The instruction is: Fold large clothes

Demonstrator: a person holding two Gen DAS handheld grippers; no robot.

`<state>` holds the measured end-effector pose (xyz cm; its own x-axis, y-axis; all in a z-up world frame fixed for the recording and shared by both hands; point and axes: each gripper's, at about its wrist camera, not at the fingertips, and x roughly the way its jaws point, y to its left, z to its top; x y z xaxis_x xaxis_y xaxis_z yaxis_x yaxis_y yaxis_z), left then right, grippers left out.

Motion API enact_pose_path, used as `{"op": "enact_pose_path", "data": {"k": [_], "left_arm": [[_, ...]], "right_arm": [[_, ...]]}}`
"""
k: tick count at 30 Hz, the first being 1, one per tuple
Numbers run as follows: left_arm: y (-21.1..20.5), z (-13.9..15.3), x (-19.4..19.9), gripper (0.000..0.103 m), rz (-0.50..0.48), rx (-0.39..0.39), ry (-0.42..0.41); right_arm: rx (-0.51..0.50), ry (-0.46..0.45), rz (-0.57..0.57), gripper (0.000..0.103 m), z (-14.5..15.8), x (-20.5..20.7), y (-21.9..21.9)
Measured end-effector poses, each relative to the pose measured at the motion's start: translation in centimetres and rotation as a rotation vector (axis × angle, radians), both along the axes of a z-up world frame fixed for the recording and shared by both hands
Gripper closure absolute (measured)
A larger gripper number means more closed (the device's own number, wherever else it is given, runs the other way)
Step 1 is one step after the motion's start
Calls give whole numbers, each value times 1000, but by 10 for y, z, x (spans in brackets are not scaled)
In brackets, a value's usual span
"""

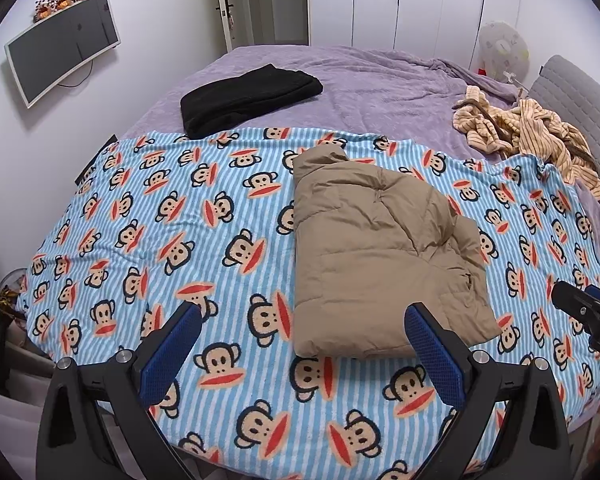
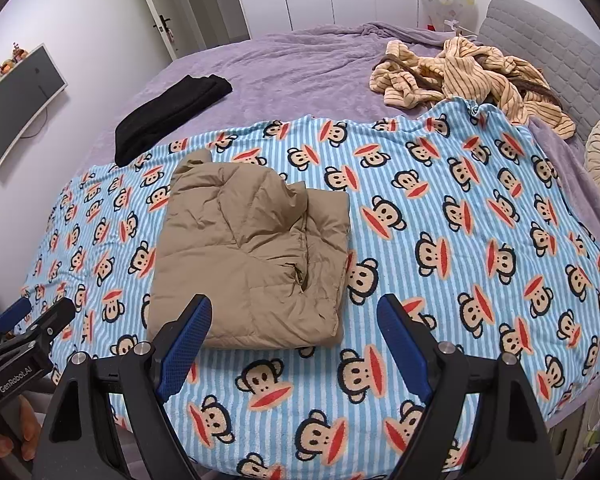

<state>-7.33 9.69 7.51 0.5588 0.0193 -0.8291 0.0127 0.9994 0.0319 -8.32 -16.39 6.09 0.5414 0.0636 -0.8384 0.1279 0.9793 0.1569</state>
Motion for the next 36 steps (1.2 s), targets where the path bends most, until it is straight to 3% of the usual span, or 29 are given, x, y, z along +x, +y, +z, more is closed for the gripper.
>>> {"op": "enact_pose_path", "data": {"k": [36], "left_arm": [[0, 1, -1, 1, -1, -2, 3]], "right_arm": [[0, -3, 2, 16, 3, -1, 3]]}}
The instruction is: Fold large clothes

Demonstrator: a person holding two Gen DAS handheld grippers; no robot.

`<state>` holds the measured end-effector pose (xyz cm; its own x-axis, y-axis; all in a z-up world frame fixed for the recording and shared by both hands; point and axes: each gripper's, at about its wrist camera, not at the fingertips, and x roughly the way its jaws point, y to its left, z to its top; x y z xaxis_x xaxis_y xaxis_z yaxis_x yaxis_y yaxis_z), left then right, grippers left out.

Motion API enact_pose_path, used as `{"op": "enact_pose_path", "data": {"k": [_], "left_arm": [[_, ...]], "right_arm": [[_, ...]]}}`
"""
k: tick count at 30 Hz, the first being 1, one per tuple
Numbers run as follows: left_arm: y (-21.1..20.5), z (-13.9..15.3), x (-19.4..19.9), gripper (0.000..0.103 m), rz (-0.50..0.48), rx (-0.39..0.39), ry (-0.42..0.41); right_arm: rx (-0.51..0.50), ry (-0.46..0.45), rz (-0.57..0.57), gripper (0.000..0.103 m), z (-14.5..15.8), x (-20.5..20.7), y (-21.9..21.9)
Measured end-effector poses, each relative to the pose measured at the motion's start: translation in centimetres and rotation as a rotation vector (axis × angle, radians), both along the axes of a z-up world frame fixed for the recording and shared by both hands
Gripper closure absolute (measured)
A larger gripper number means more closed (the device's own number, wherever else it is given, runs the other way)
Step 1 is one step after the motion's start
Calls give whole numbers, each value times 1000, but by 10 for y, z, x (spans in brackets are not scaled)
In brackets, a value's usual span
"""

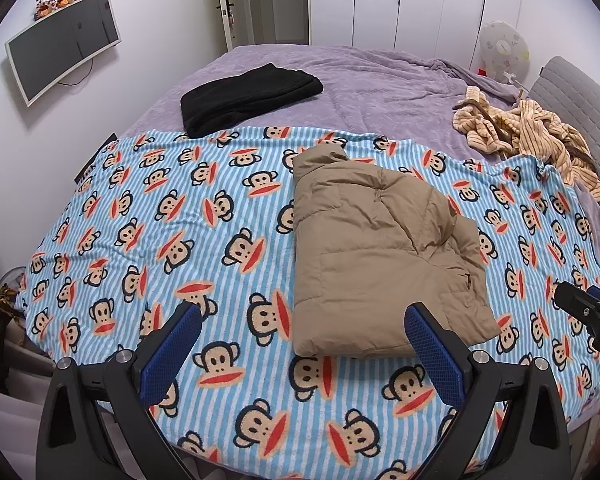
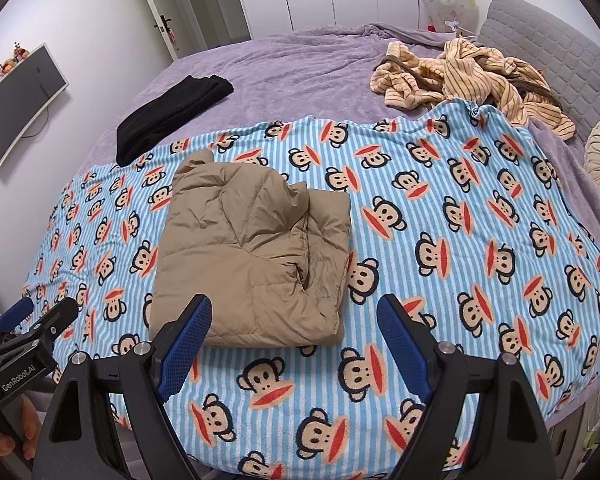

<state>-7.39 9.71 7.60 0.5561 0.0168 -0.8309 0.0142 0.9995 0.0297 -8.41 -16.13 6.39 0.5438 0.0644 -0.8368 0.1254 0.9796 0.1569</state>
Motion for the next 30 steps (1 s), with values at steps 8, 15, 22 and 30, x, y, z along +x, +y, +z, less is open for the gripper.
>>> {"op": "enact_pose_path", "data": {"k": [8, 15, 22, 30], "left_arm": [[0, 0, 0, 1, 0, 0, 0], [1, 0, 0, 1, -1, 0, 0], [2, -2, -2, 1, 5, 3, 1], [2, -2, -1, 1, 5, 1, 1]], "right_arm": [[0, 0, 3, 16, -1, -1, 0], [0, 0, 0, 16, 0, -2, 2], [0, -1, 0, 16, -1, -2, 3], [1, 0, 0, 16, 0, -2, 3]]}}
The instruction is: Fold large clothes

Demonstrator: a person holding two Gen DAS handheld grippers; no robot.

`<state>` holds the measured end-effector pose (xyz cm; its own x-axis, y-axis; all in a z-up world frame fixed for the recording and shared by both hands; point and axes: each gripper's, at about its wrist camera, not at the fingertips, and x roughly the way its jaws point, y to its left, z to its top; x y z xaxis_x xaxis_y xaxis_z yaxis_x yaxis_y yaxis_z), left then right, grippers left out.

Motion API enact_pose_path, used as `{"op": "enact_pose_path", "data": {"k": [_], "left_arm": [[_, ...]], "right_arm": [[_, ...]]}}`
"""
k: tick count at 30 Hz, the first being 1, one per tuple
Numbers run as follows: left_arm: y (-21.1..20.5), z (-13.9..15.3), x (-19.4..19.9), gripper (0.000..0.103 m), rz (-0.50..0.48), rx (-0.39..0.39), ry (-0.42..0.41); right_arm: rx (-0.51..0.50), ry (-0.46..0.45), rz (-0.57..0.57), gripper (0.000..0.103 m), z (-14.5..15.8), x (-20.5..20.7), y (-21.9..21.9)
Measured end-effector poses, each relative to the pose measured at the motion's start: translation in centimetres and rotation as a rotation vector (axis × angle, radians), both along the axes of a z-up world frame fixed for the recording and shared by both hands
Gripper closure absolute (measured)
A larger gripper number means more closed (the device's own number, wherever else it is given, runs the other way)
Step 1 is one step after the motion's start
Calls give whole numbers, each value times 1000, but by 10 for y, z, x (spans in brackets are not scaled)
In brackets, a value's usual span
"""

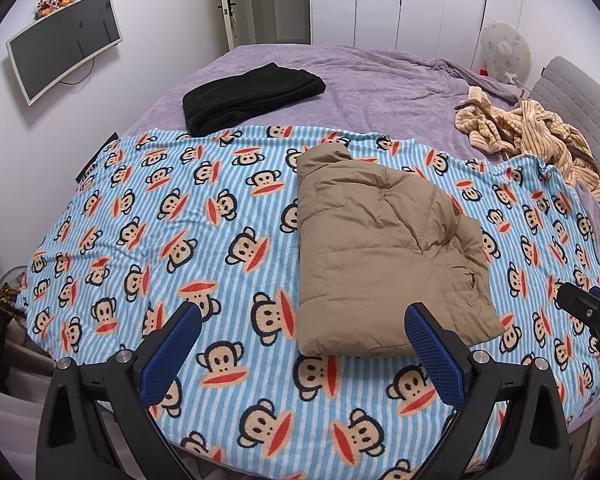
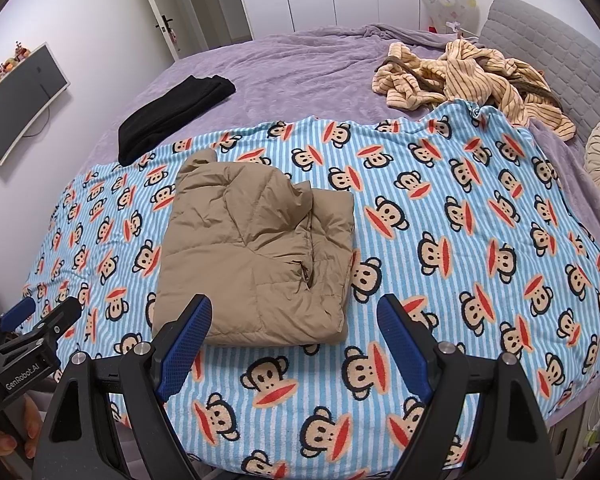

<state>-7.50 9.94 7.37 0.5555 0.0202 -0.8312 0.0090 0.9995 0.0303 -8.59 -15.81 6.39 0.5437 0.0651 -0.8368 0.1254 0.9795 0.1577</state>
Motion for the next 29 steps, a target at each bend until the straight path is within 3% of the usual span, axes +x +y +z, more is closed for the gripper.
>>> {"op": "enact_pose_path", "data": {"k": [29], "left_arm": [[-6, 3, -2, 1, 18, -8, -16]], "right_arm": [[0, 0, -5, 16, -2, 0, 1]]}}
